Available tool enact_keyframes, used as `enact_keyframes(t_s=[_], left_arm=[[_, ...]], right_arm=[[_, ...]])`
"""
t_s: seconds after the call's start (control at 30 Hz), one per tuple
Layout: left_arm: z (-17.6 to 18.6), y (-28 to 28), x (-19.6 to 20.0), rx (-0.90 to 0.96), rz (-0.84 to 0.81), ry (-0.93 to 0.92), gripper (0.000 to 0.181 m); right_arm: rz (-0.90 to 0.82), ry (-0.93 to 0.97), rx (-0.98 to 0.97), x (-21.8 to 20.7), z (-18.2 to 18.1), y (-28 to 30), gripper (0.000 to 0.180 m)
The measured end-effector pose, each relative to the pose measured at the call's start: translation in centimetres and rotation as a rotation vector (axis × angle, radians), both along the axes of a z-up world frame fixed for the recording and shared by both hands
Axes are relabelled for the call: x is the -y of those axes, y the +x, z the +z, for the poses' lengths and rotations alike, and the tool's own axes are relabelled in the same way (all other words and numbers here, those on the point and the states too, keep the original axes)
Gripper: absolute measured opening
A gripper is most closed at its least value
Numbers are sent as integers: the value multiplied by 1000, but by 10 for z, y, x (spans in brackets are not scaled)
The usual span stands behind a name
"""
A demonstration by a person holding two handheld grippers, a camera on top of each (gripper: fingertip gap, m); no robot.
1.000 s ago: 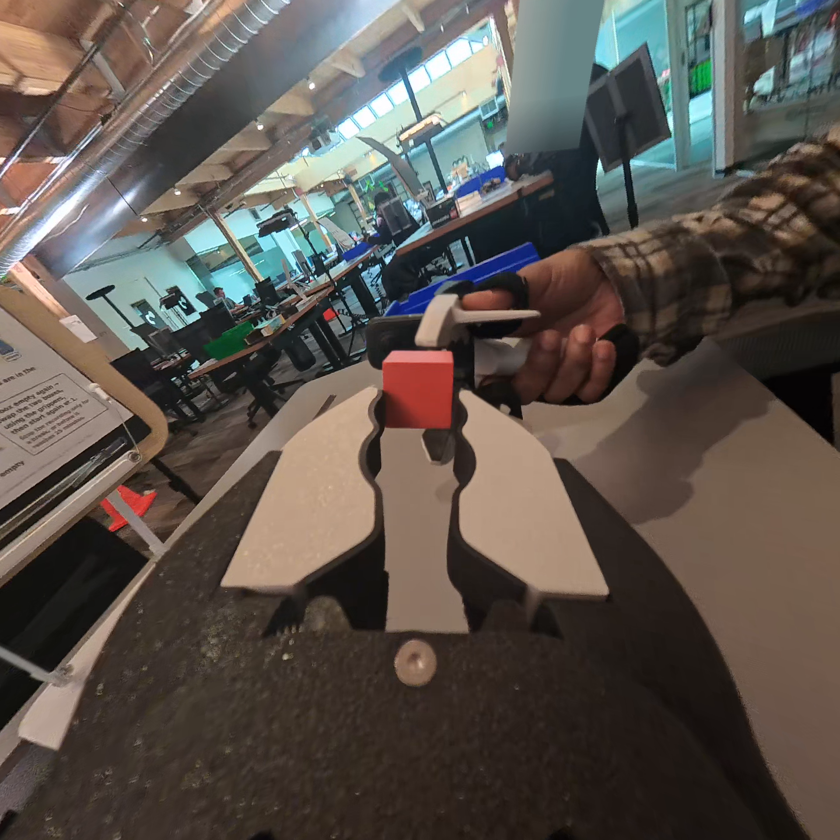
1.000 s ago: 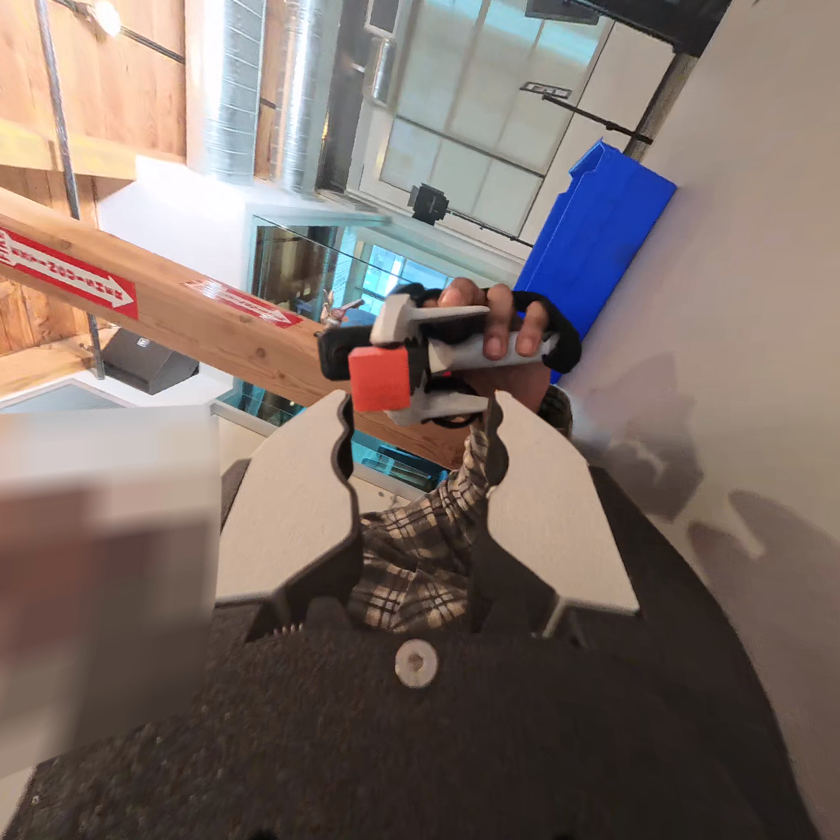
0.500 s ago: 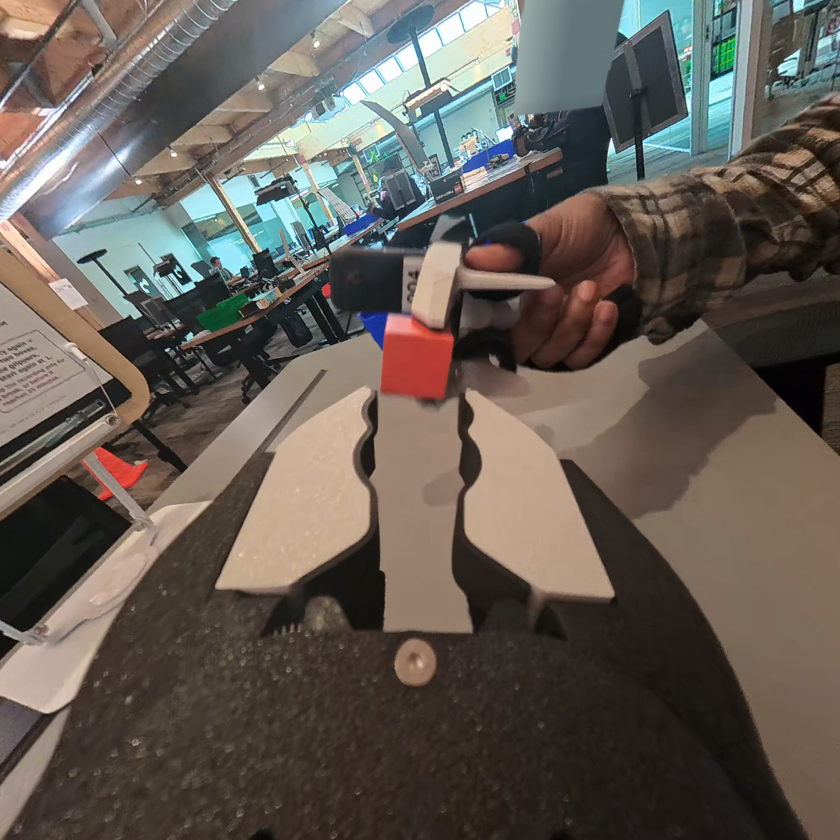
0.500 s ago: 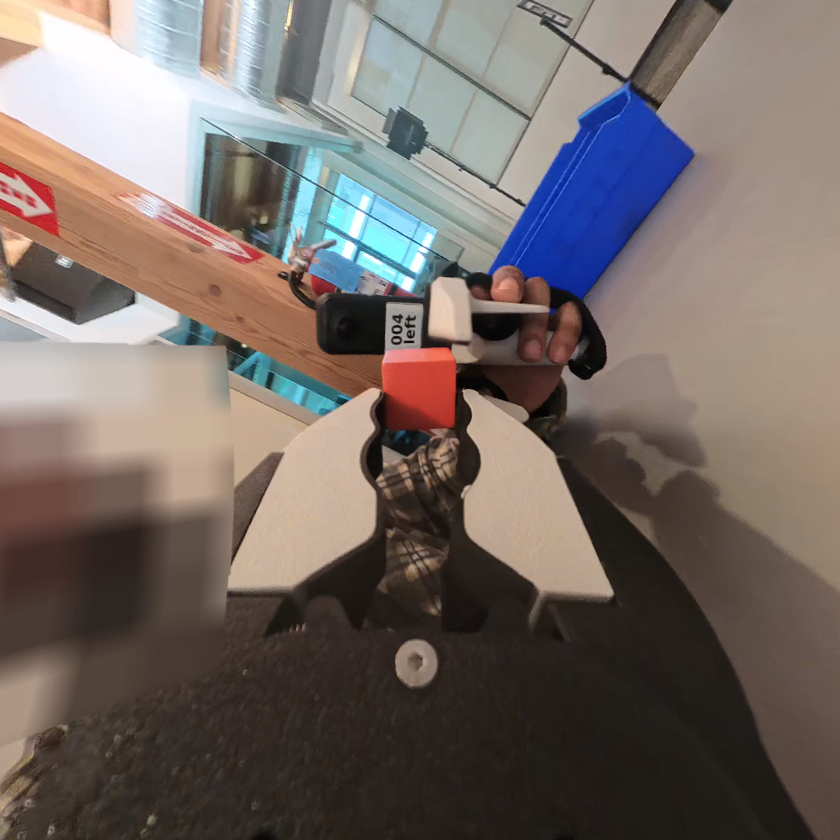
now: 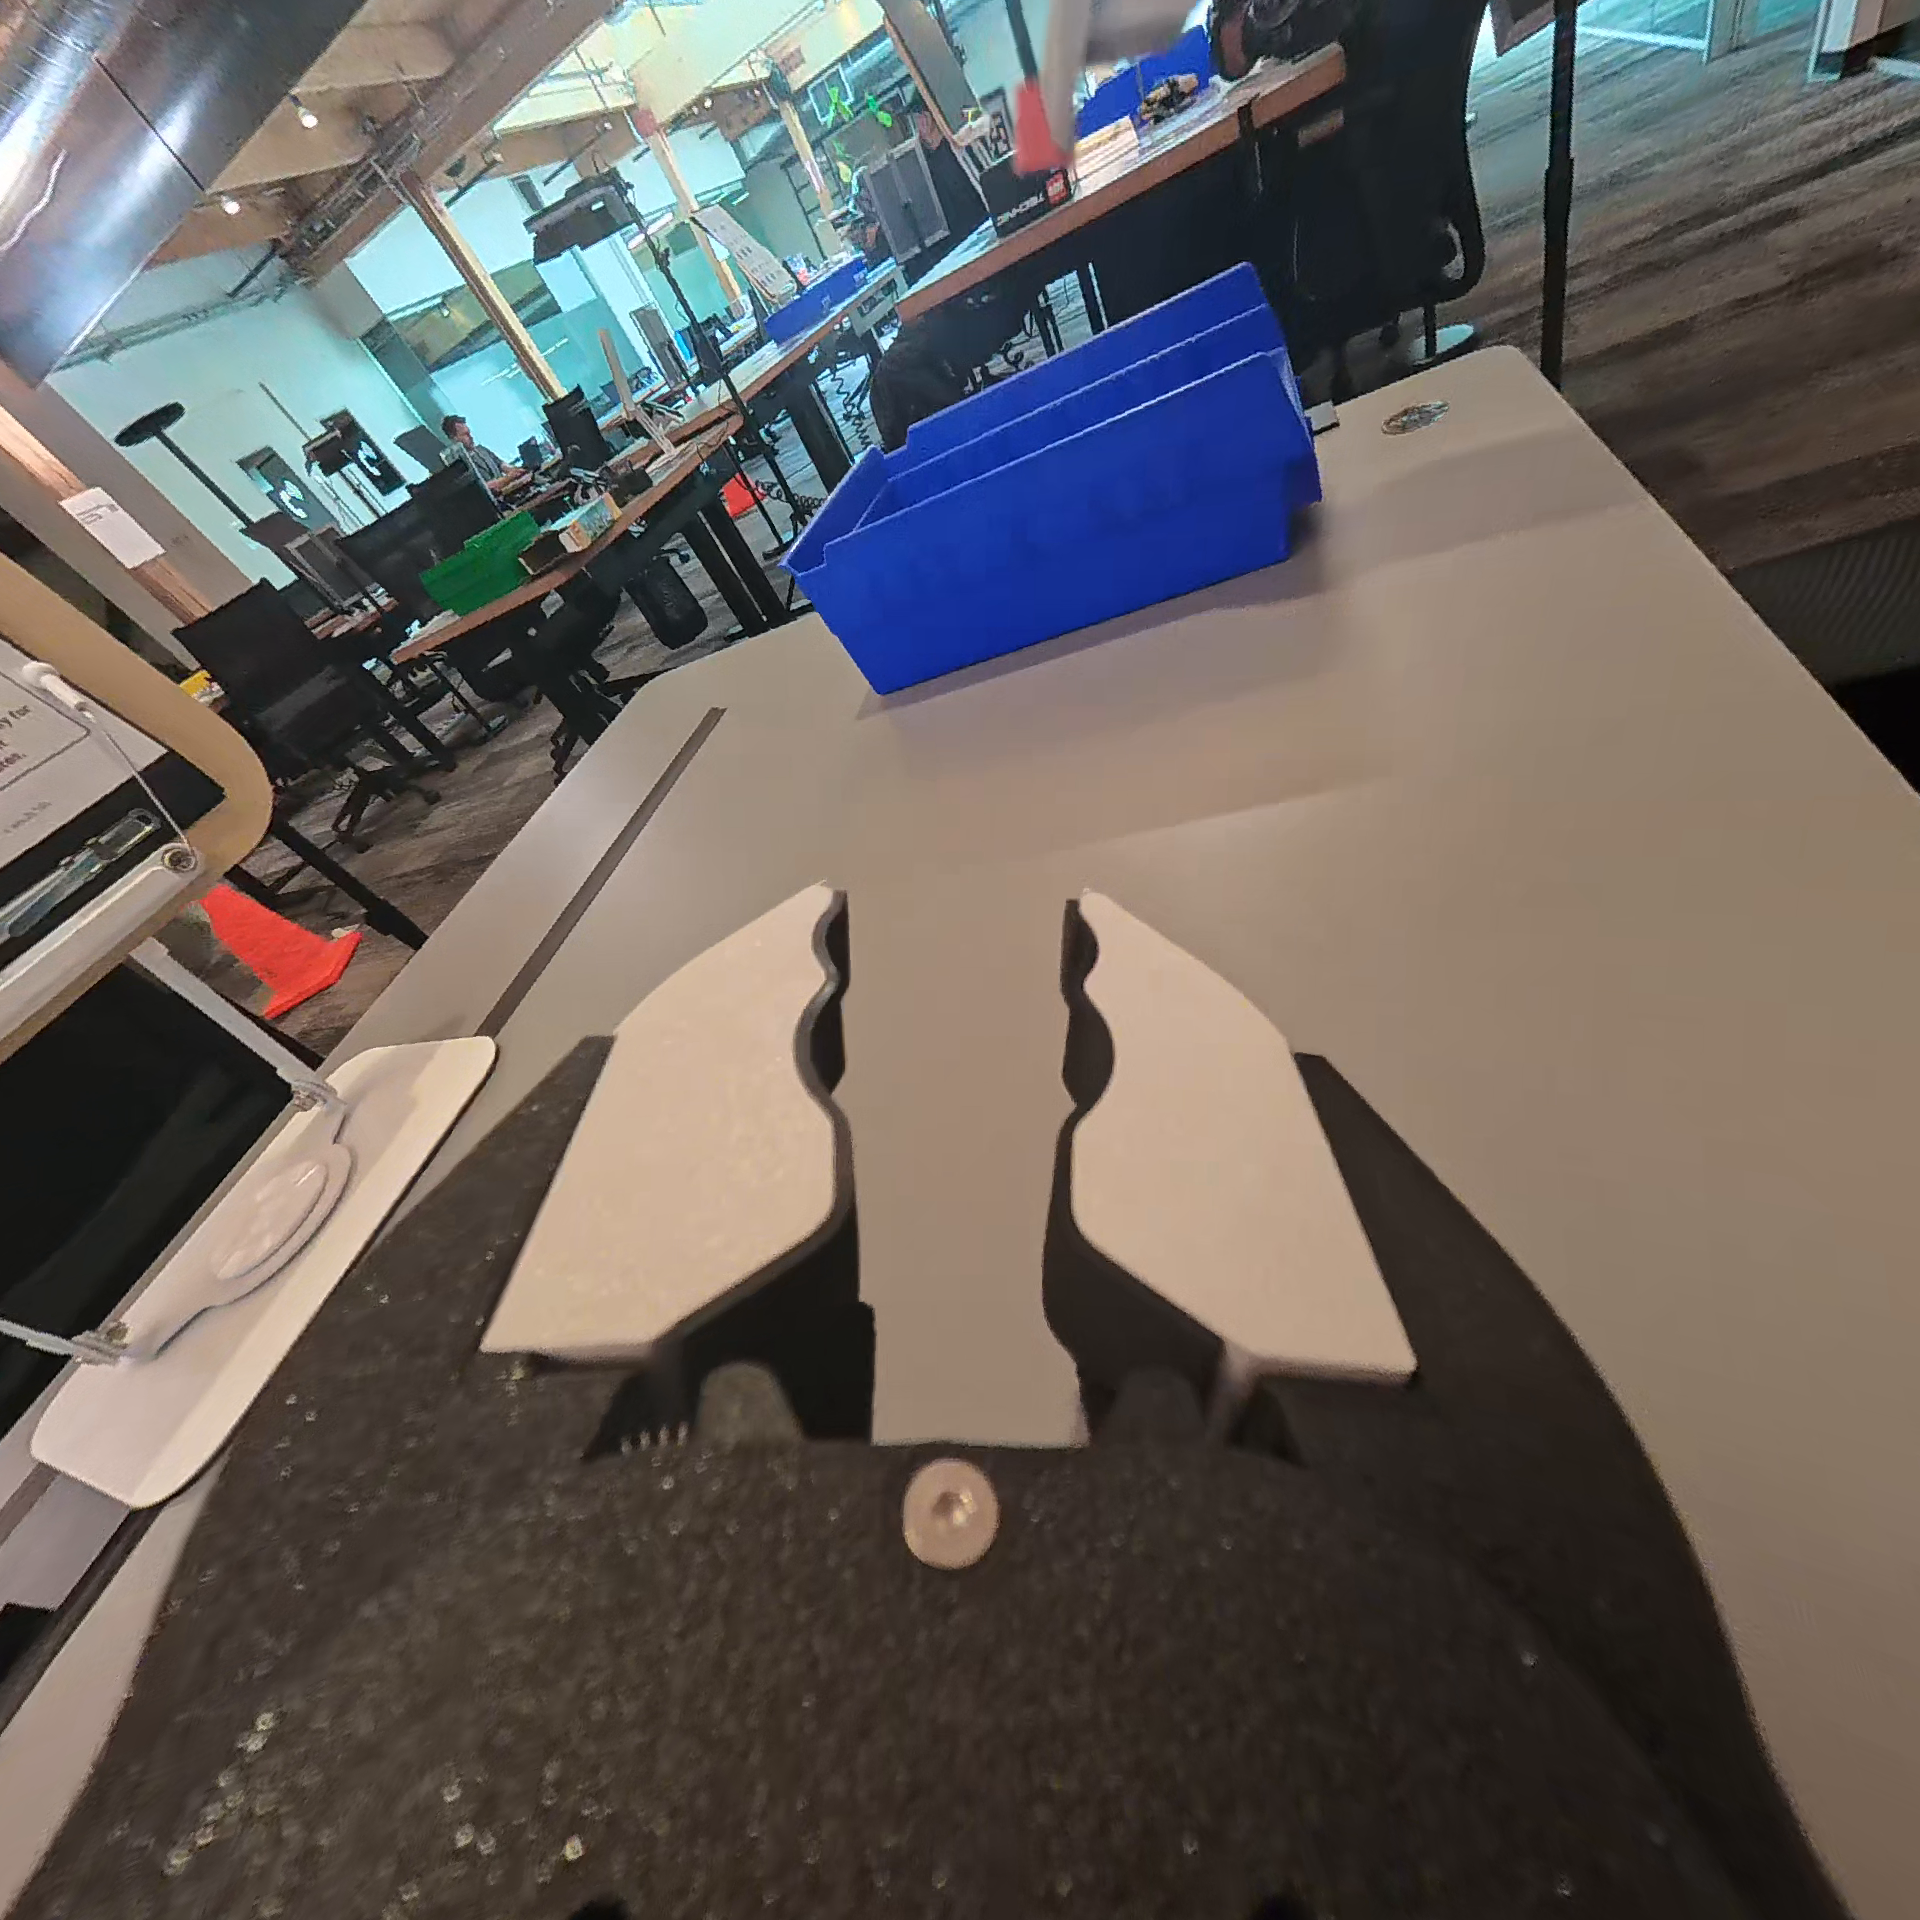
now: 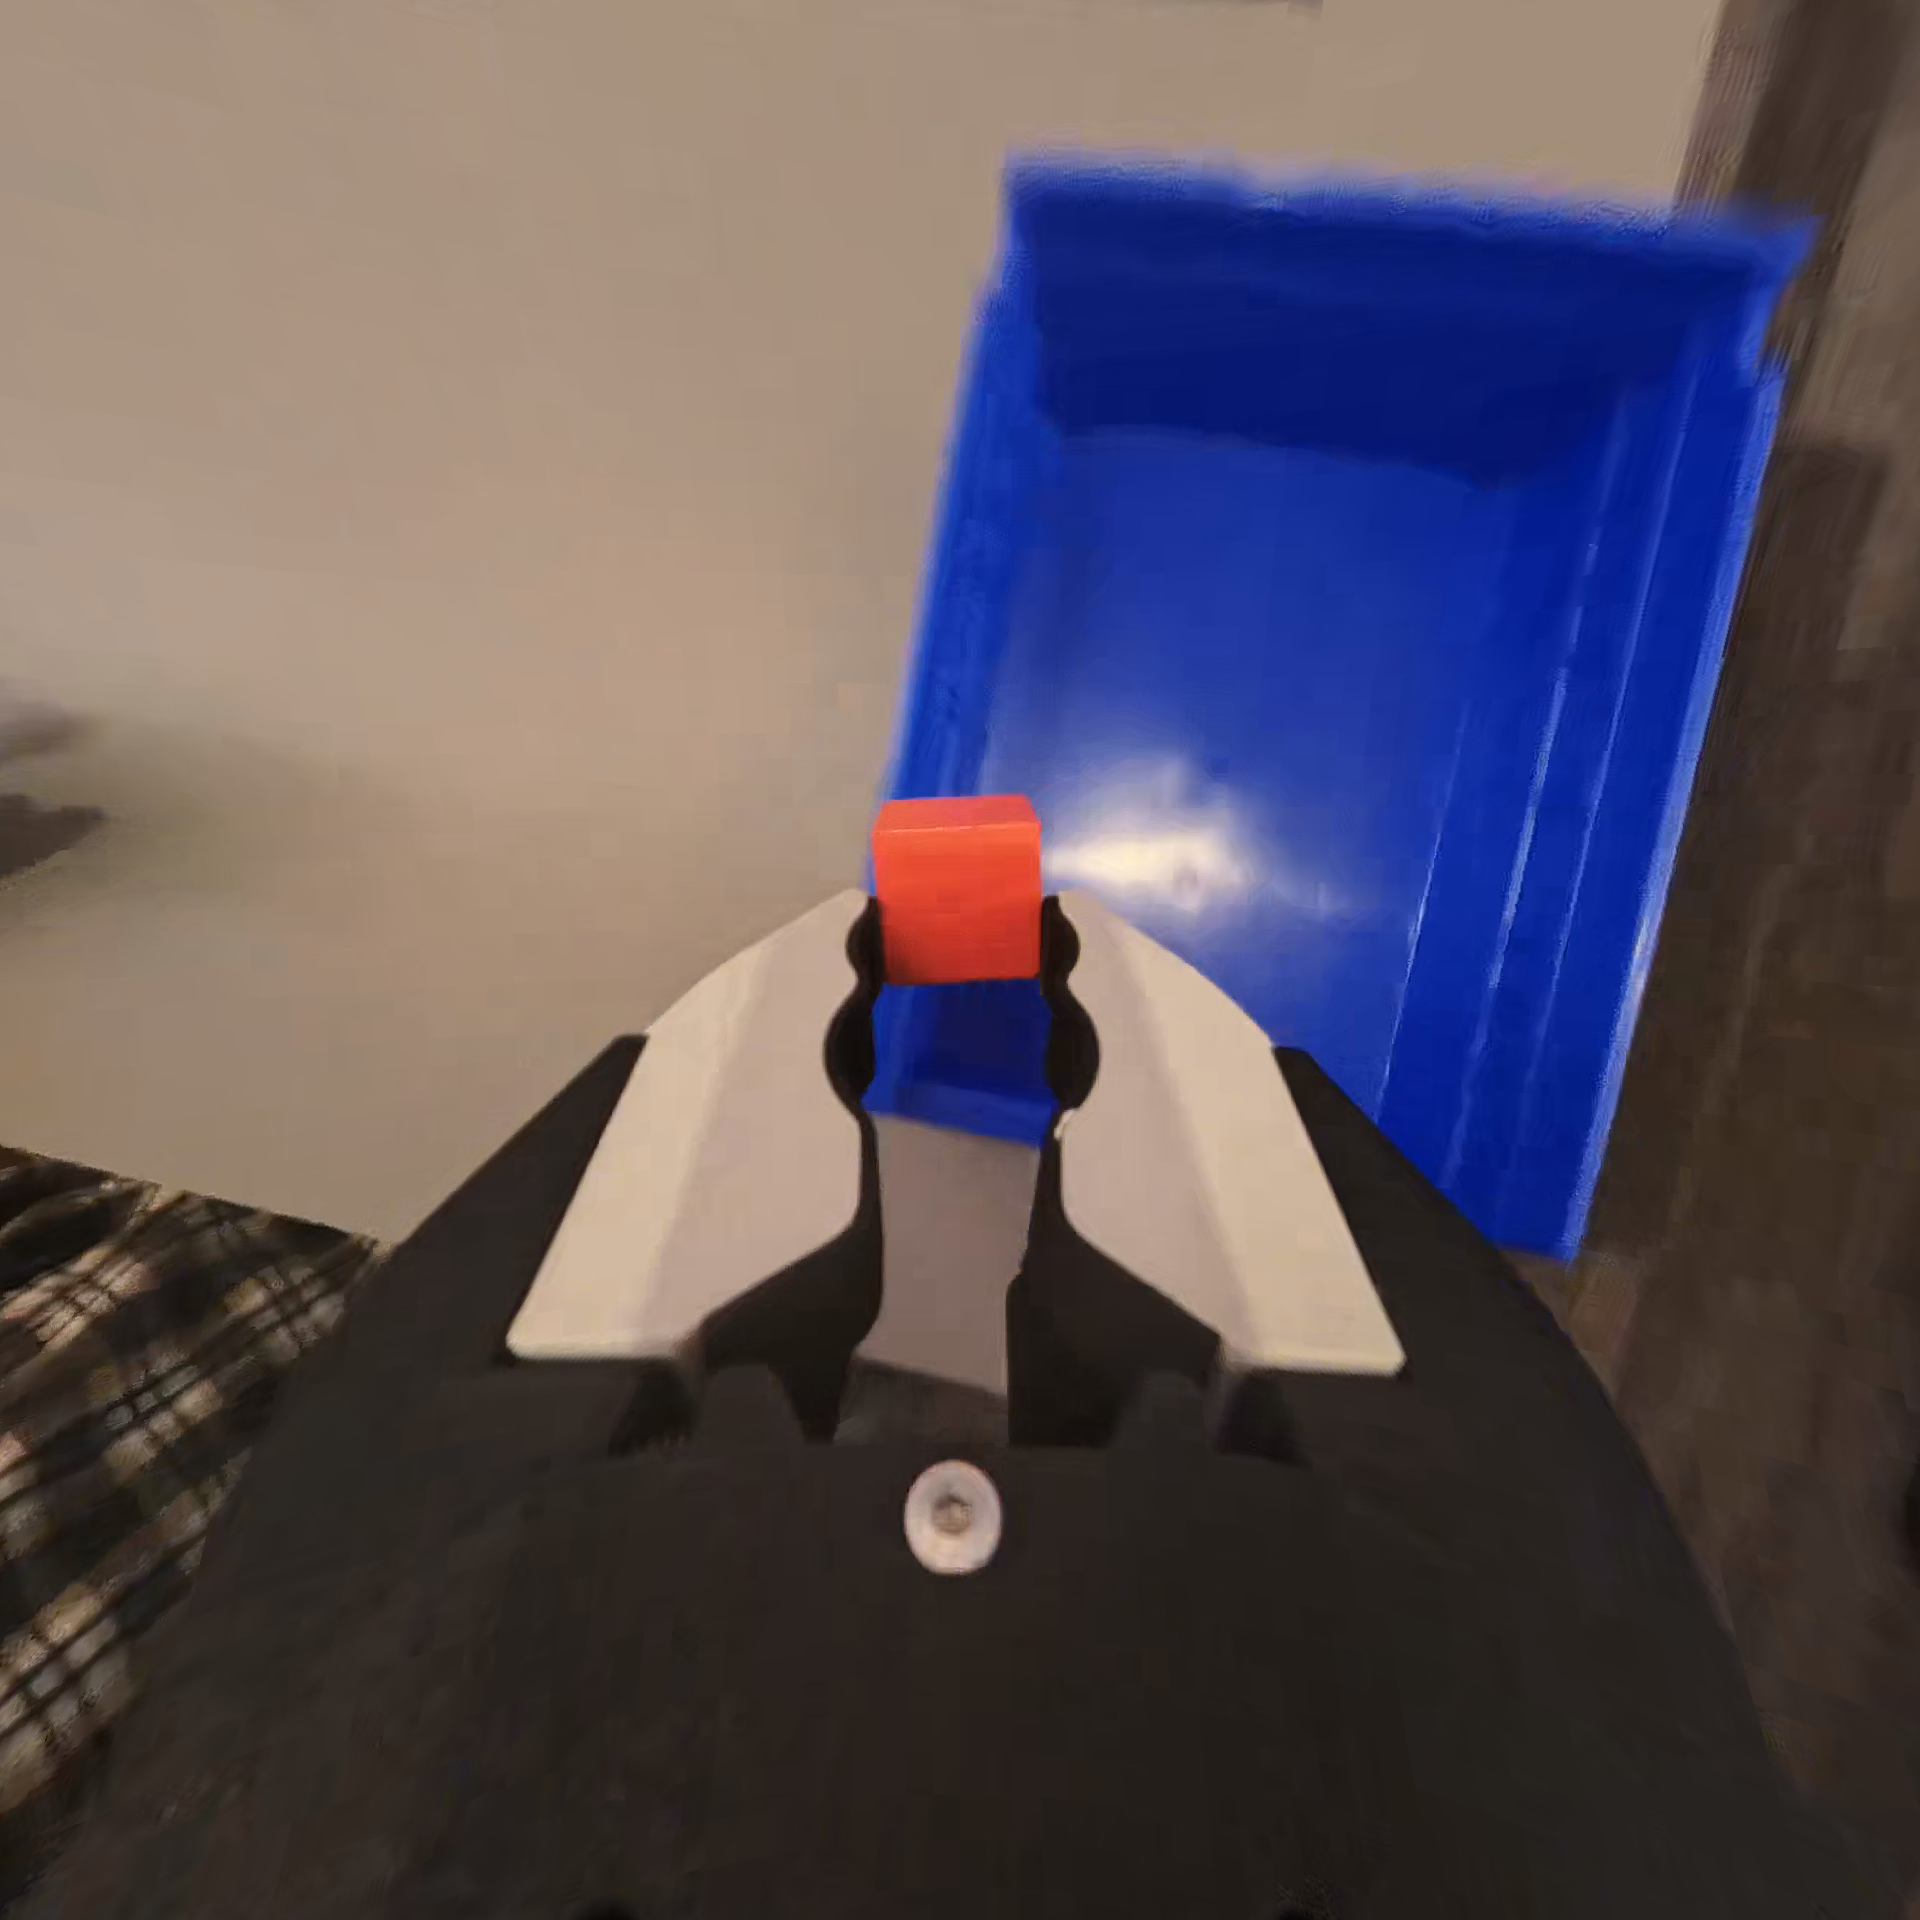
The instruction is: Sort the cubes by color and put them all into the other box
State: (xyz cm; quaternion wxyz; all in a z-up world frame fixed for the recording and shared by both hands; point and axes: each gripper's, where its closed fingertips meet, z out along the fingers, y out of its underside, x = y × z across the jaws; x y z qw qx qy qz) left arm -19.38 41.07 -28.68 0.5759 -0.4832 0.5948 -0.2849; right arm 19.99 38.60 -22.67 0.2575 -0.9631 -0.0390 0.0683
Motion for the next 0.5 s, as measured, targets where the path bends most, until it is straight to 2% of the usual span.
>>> enact_keyframes(t_s=[0.1, 0.2, 0.37, 0.5], left_arm=[[-1, -2, -4, 8, 19, -10, 36], [0, -5, -9, 18, 35, -21, 33], [-3, -7, -12, 21, 47, -44, 29], [-3, -8, -13, 12, 49, -38, 29]], right_arm=[[-67, -234, -25, 21, -61, 23, 29], [-114, -346, -31, 24, -106, 33, 28], [-129, -491, -37, 26, -151, 29, 29], [-119, -535, -51, 25, -168, 18, 29]])
